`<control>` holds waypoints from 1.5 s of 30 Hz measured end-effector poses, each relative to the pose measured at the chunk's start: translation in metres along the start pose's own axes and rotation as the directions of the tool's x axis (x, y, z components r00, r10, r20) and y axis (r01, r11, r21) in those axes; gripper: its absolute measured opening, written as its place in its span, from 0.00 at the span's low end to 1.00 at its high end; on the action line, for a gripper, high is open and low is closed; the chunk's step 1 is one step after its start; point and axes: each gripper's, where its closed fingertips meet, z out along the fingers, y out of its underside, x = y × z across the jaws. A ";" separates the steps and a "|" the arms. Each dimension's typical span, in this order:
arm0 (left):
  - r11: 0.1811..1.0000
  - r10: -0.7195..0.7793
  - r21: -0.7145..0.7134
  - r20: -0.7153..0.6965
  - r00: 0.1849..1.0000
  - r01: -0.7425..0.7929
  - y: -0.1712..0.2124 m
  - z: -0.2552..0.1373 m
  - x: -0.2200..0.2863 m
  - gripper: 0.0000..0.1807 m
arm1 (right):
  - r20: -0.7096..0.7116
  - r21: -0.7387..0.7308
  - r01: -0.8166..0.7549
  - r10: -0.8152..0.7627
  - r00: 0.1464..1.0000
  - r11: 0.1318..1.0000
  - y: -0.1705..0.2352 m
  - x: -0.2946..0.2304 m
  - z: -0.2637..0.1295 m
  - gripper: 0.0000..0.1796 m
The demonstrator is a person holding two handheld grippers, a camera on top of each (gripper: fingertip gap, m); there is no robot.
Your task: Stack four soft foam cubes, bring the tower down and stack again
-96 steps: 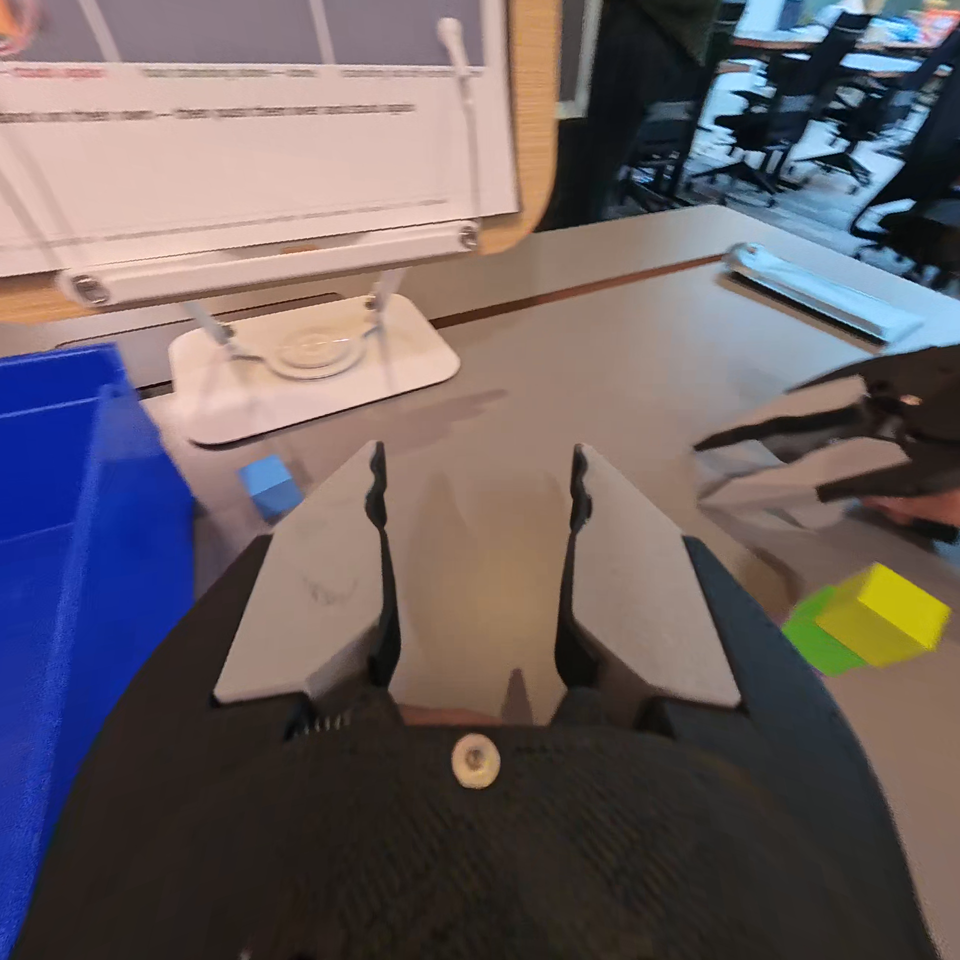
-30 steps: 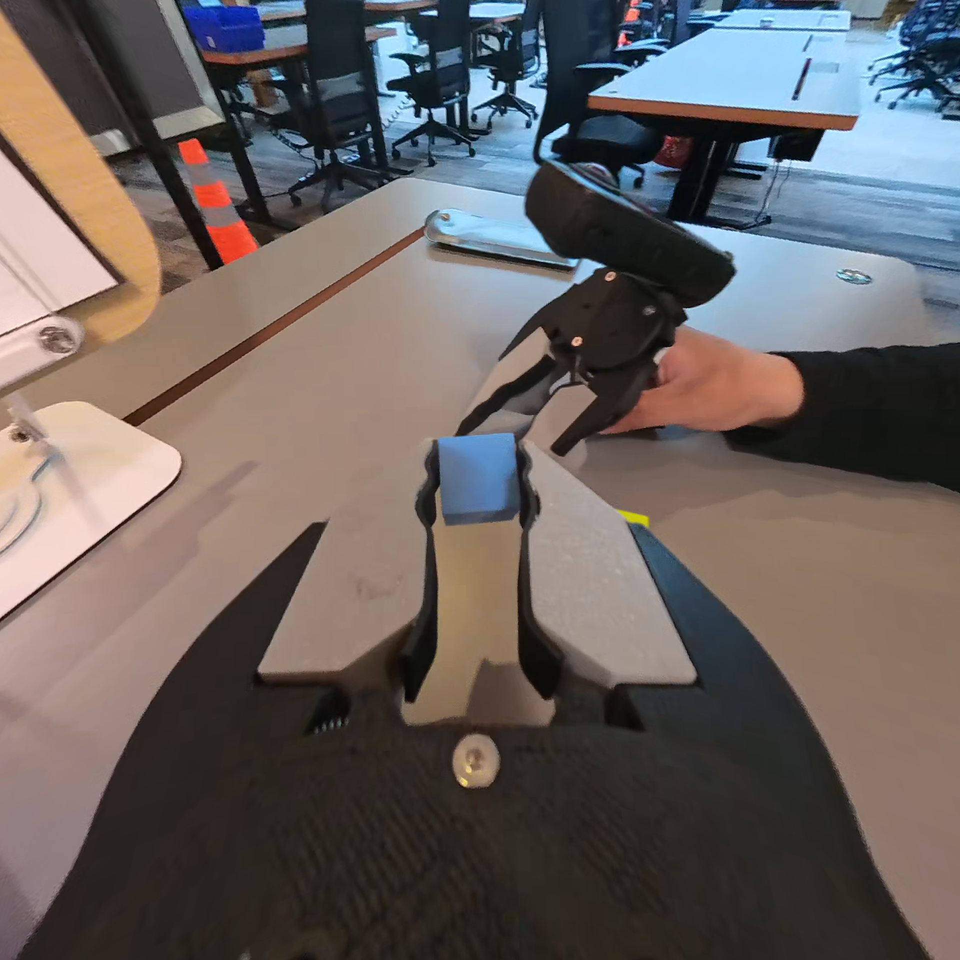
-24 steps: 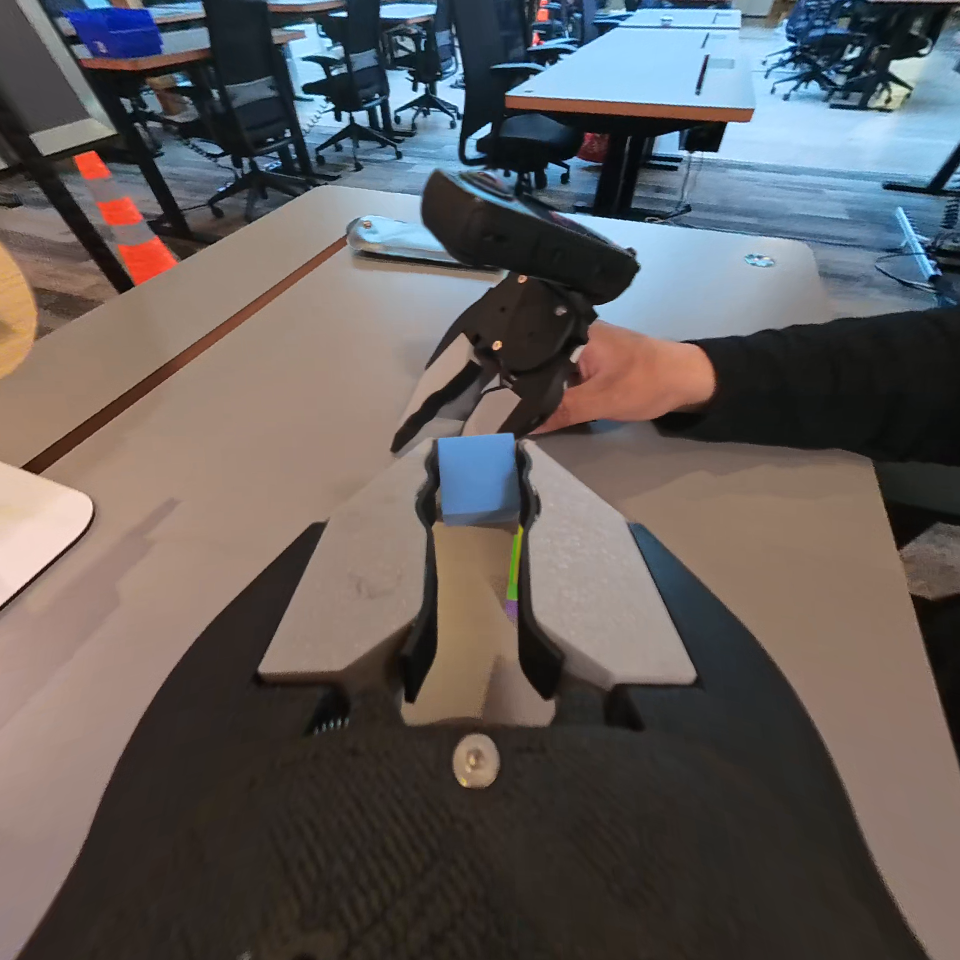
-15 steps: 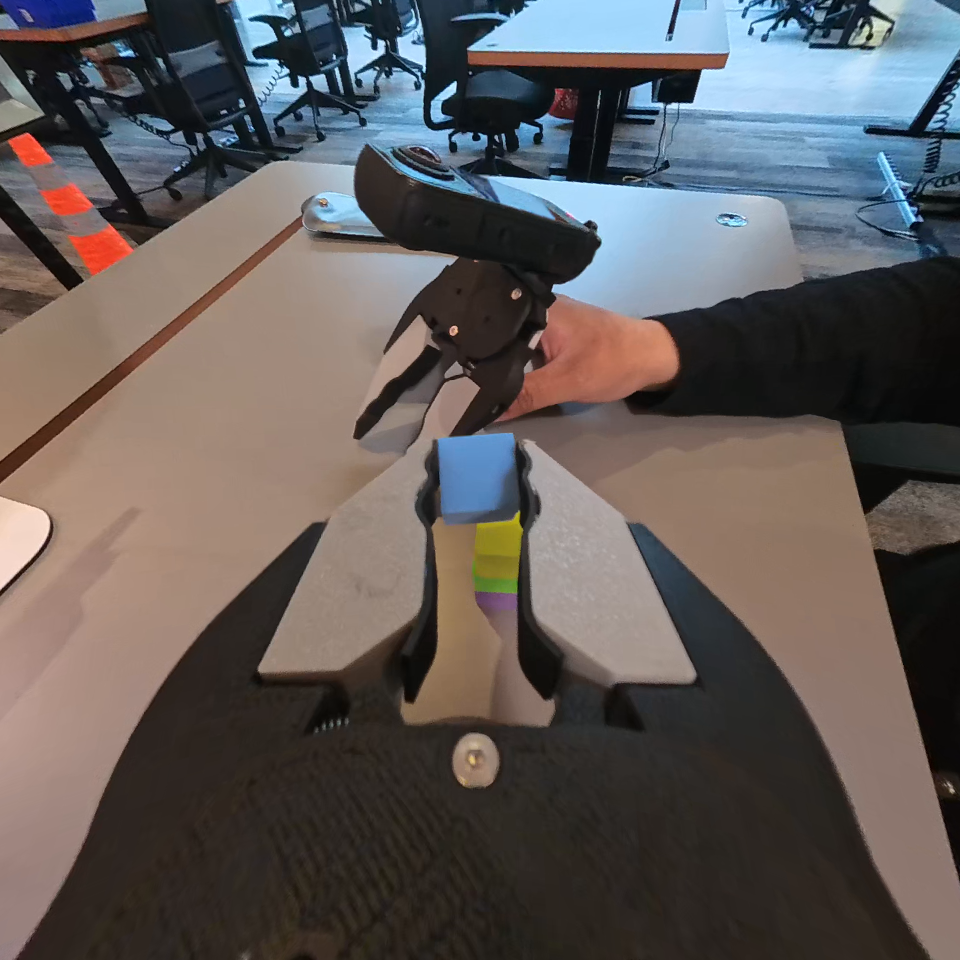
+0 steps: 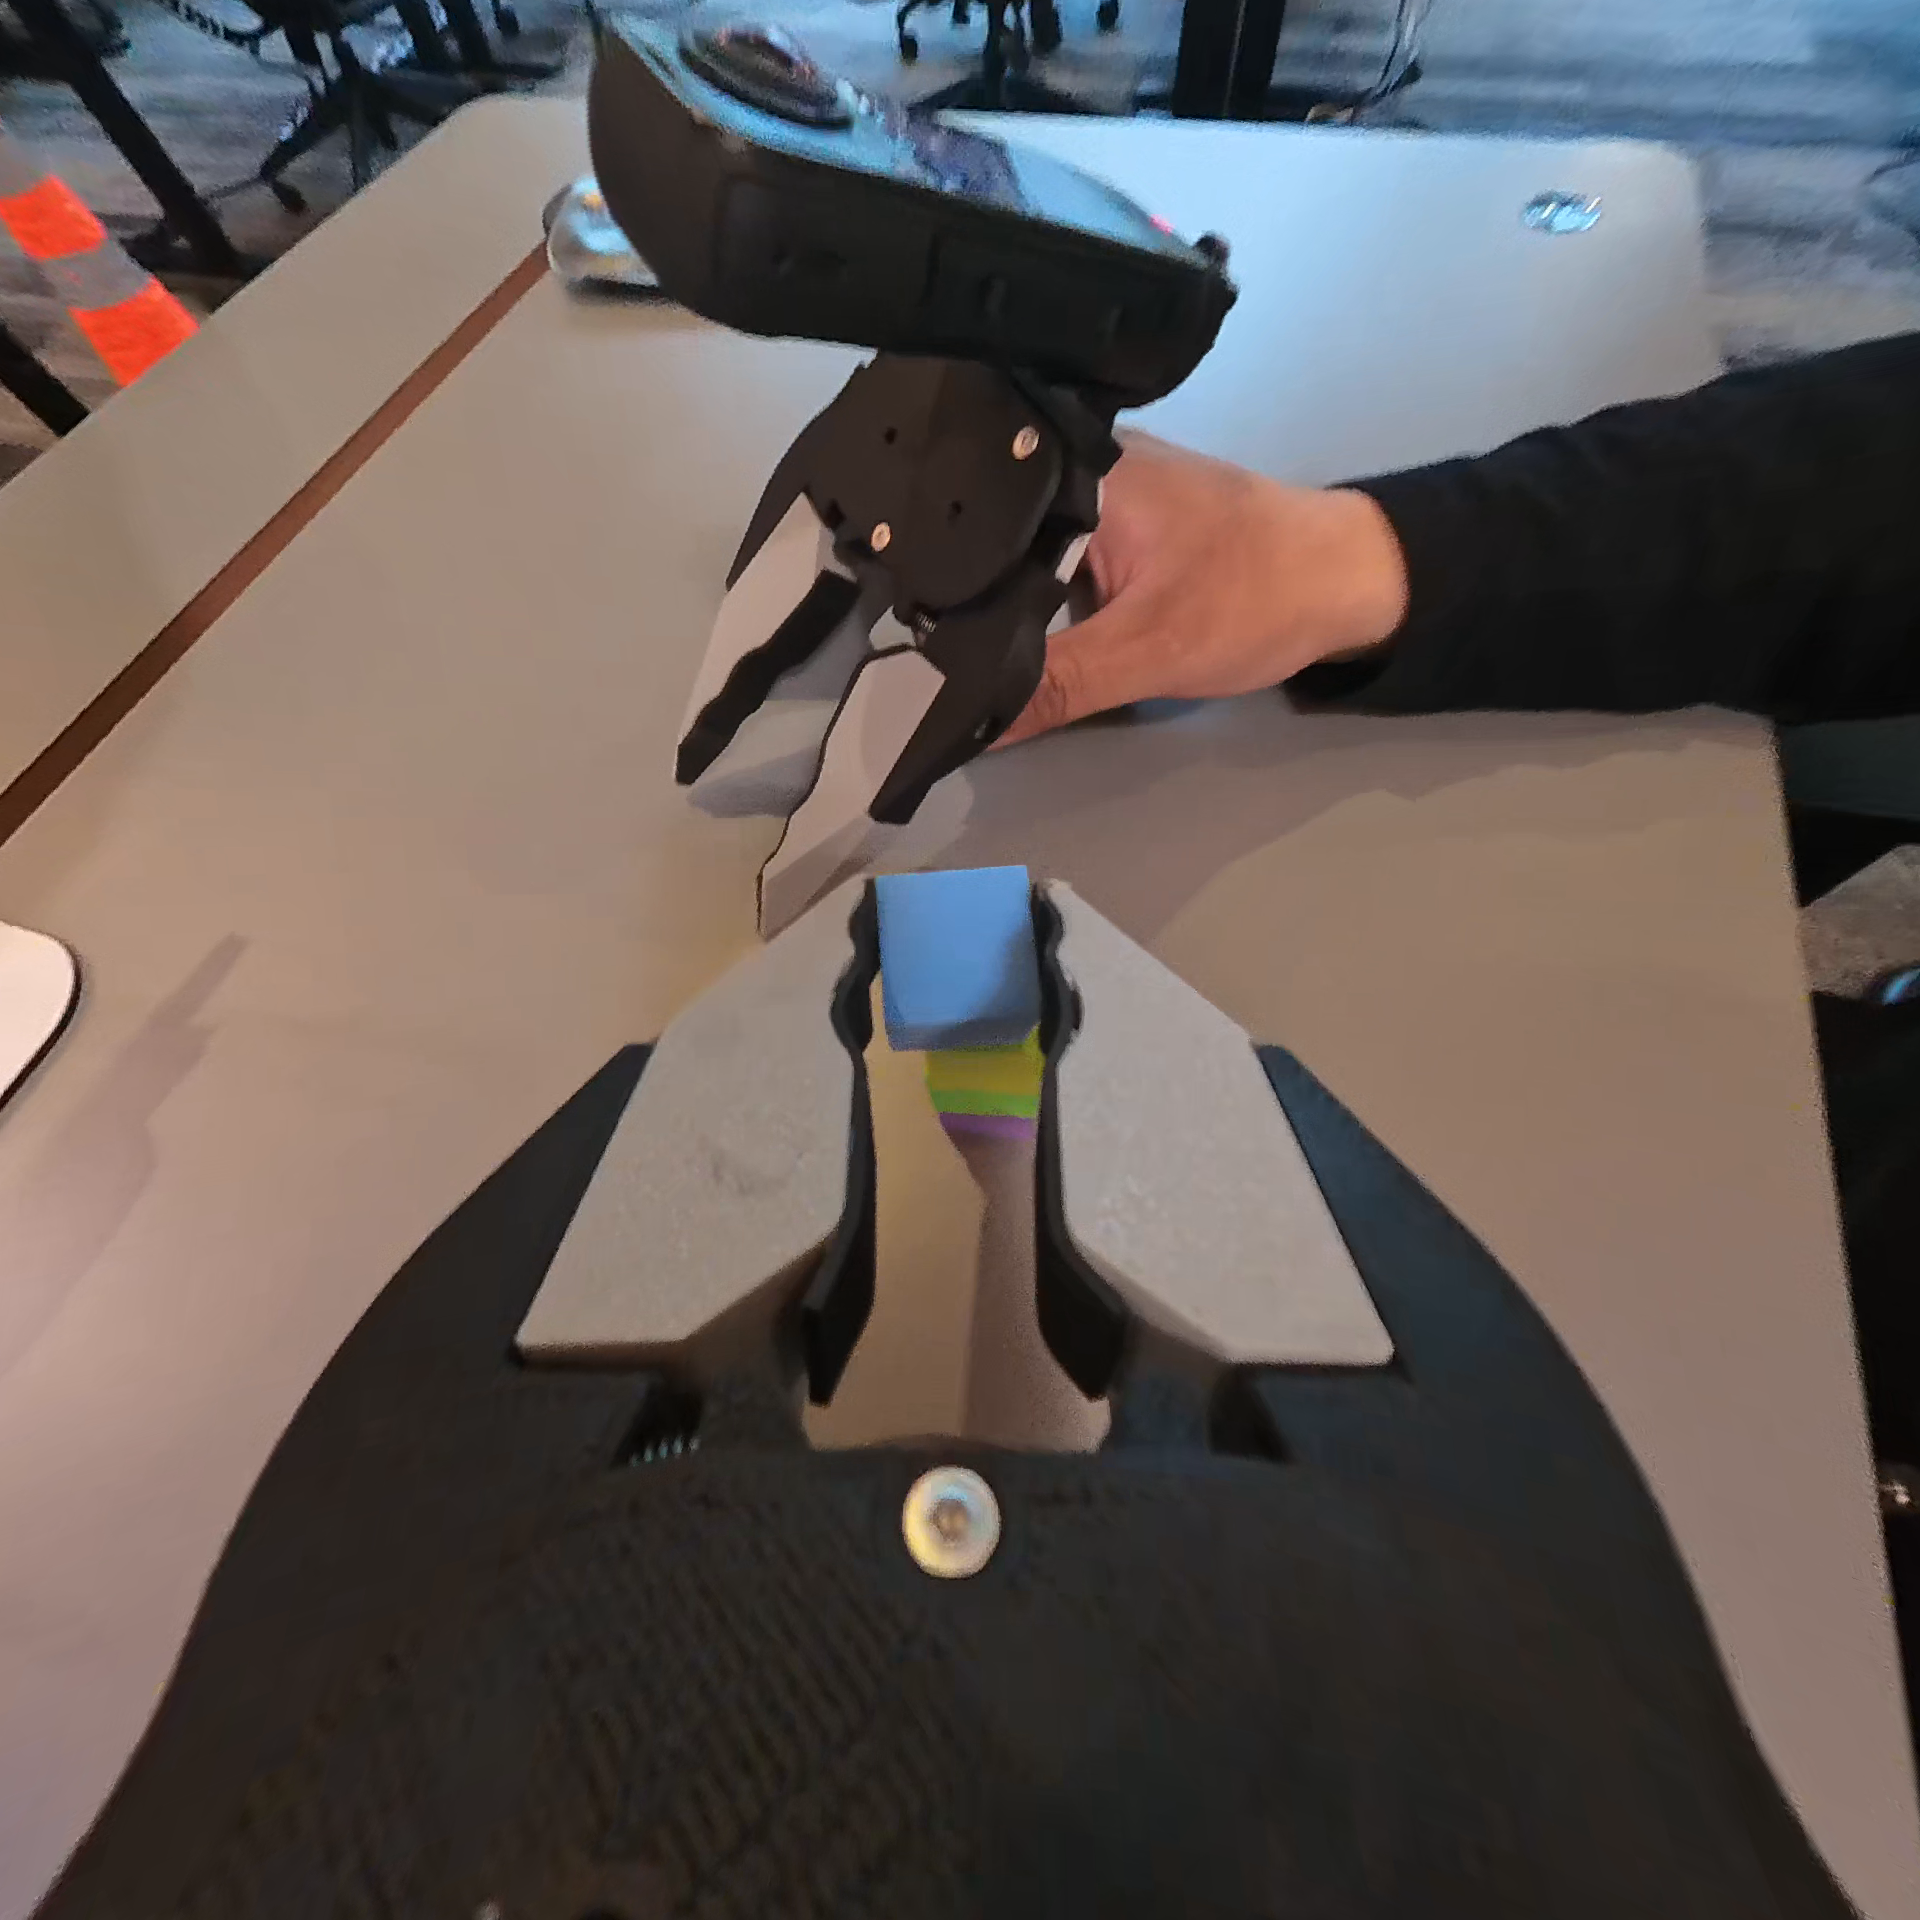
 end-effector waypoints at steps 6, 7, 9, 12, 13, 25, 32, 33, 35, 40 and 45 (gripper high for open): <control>1.000 0.011 -0.010 0.004 1.000 -0.011 -0.003 0.000 0.002 0.15 | 0.008 -0.003 -0.009 0.009 1.000 1.000 0.000 0.000 0.001 0.34; 1.000 0.020 -0.016 0.005 1.000 -0.020 -0.002 0.000 0.003 0.15 | 0.009 -0.003 -0.010 0.010 1.000 1.000 0.000 0.000 0.001 0.34; 0.999 0.036 -0.027 0.005 0.999 -0.036 -0.001 0.001 0.004 0.15 | 0.009 -0.003 -0.011 0.011 1.000 1.000 0.000 0.000 0.001 0.34; 0.998 0.047 -0.039 0.008 0.999 -0.047 0.001 0.002 0.005 0.15 | 0.009 -0.003 -0.010 0.011 1.000 1.000 0.000 0.000 0.000 0.34; 0.998 0.050 -0.041 0.006 0.999 -0.050 0.002 0.003 0.005 0.15 | 0.009 -0.003 -0.010 0.010 1.000 1.000 0.000 0.000 0.001 0.34; 0.996 0.070 -0.059 -0.014 0.997 -0.071 0.001 0.003 0.009 0.15 | 0.013 -0.004 -0.012 0.012 1.000 1.000 0.001 -0.001 0.001 0.34; 0.991 0.100 -0.088 -0.016 0.995 -0.101 0.000 0.000 0.005 0.15 | 0.014 -0.004 -0.012 0.012 1.000 1.000 0.001 -0.001 0.000 0.34; 0.991 0.096 -0.093 -0.018 0.995 -0.098 -0.004 -0.003 0.003 0.15 | 0.015 -0.004 -0.013 0.013 1.000 1.000 0.001 -0.001 0.000 0.34; 0.989 0.099 -0.108 -0.029 0.995 -0.101 -0.012 -0.009 0.000 0.15 | 0.017 -0.004 -0.014 0.014 1.000 1.000 0.001 -0.001 0.000 0.34; 0.978 0.074 -0.187 -0.124 0.990 -0.096 -0.012 -0.008 0.013 0.15 | 0.030 -0.006 -0.018 0.018 0.999 1.000 0.001 -0.002 0.001 0.33; 0.964 0.068 -0.250 -0.112 0.991 -0.095 -0.003 0.002 0.010 0.15 | 0.036 -0.007 -0.017 0.017 0.999 1.000 0.000 -0.003 0.002 0.33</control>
